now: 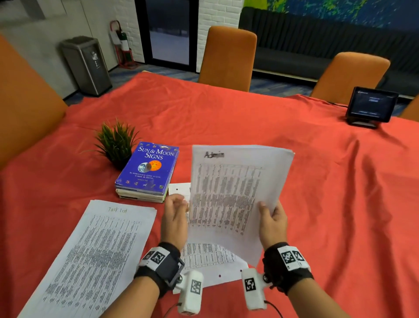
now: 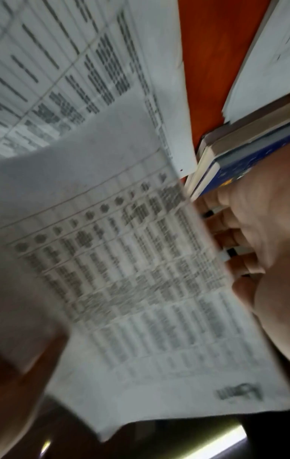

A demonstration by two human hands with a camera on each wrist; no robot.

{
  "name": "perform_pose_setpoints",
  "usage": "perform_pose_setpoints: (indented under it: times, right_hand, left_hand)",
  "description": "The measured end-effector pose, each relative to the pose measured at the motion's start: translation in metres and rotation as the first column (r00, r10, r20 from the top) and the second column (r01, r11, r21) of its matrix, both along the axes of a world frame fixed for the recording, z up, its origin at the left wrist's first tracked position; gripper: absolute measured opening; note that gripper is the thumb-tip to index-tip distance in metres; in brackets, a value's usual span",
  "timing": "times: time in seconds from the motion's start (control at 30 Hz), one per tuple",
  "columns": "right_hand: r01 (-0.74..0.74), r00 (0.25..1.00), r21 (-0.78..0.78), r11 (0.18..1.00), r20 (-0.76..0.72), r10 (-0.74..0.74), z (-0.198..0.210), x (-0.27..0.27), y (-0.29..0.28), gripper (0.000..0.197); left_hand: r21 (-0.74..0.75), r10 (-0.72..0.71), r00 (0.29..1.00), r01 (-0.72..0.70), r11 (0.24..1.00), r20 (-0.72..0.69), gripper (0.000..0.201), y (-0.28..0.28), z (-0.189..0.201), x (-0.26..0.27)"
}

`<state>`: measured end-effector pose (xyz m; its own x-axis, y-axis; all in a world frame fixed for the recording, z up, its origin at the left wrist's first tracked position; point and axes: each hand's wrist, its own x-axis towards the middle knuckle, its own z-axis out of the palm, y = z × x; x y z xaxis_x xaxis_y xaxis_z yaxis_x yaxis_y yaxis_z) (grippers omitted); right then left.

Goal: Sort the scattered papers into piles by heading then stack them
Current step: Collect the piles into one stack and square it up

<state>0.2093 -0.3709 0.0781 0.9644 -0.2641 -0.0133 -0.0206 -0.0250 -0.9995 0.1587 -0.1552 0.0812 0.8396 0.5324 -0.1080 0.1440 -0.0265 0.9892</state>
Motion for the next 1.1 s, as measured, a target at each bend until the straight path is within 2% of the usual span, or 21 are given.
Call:
perform_pose_setpoints:
  times: [0.07, 0.13, 0.2, 0.23, 0.27, 0.37, 0.43, 0.53, 0.63, 0.7, 0.8, 0.87, 0.97, 1.03, 1.1]
  right_hand:
    - [0.073, 0.997, -0.020, 0.997, 0.016, -0.072, -0.003, 0.005, -0.018, 0.017]
    - [0.141, 0.990, -0.035, 0.989, 0.019, -0.140, -0.005, 0.006, -0.037, 0.018]
    - [0.195, 0.981, -0.057, 0.979, 0.005, -0.195, -0.008, 0.004, -0.054, 0.016]
    - [0.221, 0.975, -0.066, 0.973, 0.003, -0.221, -0.011, 0.003, -0.061, 0.018]
    - [0.246, 0.969, -0.074, 0.966, -0.002, -0.247, -0.013, 0.002, -0.067, 0.020]
    - [0.270, 0.962, -0.087, 0.959, -0.024, -0.272, -0.023, -0.002, -0.080, 0.015]
    - [0.259, 0.964, -0.085, 0.962, -0.038, -0.263, -0.028, -0.005, -0.086, 0.014]
    - [0.253, 0.963, -0.071, 0.965, -0.077, -0.258, -0.033, -0.008, -0.093, 0.015]
    - [0.224, 0.962, -0.016, 0.975, -0.158, -0.223, -0.034, -0.010, -0.094, 0.017]
    - [0.157, 0.963, 0.012, 0.988, -0.222, -0.150, -0.034, -0.013, -0.089, 0.017]
    - [0.036, 0.942, -0.067, 0.997, -0.332, -0.056, -0.037, -0.014, -0.069, 0.014]
    - [-0.059, 0.908, -0.150, 0.987, -0.418, -0.009, -0.045, -0.013, -0.053, 0.016]
    - [-0.238, 0.830, -0.284, 0.929, -0.556, 0.043, -0.064, -0.015, -0.029, 0.031]
    - [-0.302, 0.776, -0.293, 0.907, -0.628, 0.056, -0.075, -0.019, -0.016, 0.033]
    - [-0.331, 0.733, -0.310, 0.891, -0.679, 0.036, -0.082, -0.023, -0.006, 0.033]
  left_hand:
    - [0.091, 0.060, 0.968, -0.039, 0.995, -0.245, 0.024, 0.017, -0.024, -0.001]
    - [0.139, 0.036, 0.850, 0.045, 0.989, -0.525, 0.050, 0.032, -0.048, -0.009]
    - [0.178, -0.018, 0.741, 0.185, 0.967, -0.671, 0.074, 0.038, -0.070, -0.018]
    - [0.214, -0.022, 0.716, 0.238, 0.947, -0.697, 0.078, 0.036, -0.079, -0.021]
    - [0.256, -0.017, 0.709, 0.277, 0.926, -0.705, 0.073, 0.032, -0.086, -0.022]
    - [0.363, -0.009, 0.699, 0.383, 0.849, -0.715, 0.037, 0.020, -0.094, -0.021]
    - [0.389, -0.021, 0.686, 0.437, 0.811, -0.727, 0.020, 0.015, -0.095, -0.019]
    - [0.400, -0.037, 0.760, 0.382, 0.833, -0.649, 0.006, 0.011, -0.091, -0.019]
    - [0.368, -0.072, 0.871, 0.279, 0.887, -0.486, 0.016, 0.011, -0.088, -0.021]
    - [0.317, -0.107, 0.885, 0.272, 0.908, -0.453, 0.020, 0.014, -0.088, -0.022]
    - [0.144, -0.200, 0.863, 0.296, 0.944, -0.465, 0.020, 0.018, -0.090, -0.024]
    - [0.080, -0.253, 0.842, 0.328, 0.941, -0.476, 0.023, 0.020, -0.093, -0.028]
    - [-0.003, -0.325, 0.795, 0.377, 0.926, -0.512, 0.029, 0.022, -0.091, -0.039]
    - [-0.096, -0.374, 0.758, 0.385, 0.918, -0.534, 0.030, 0.024, -0.094, -0.047]
    - [-0.170, -0.404, 0.741, 0.374, 0.912, -0.537, 0.022, 0.025, -0.097, -0.054]
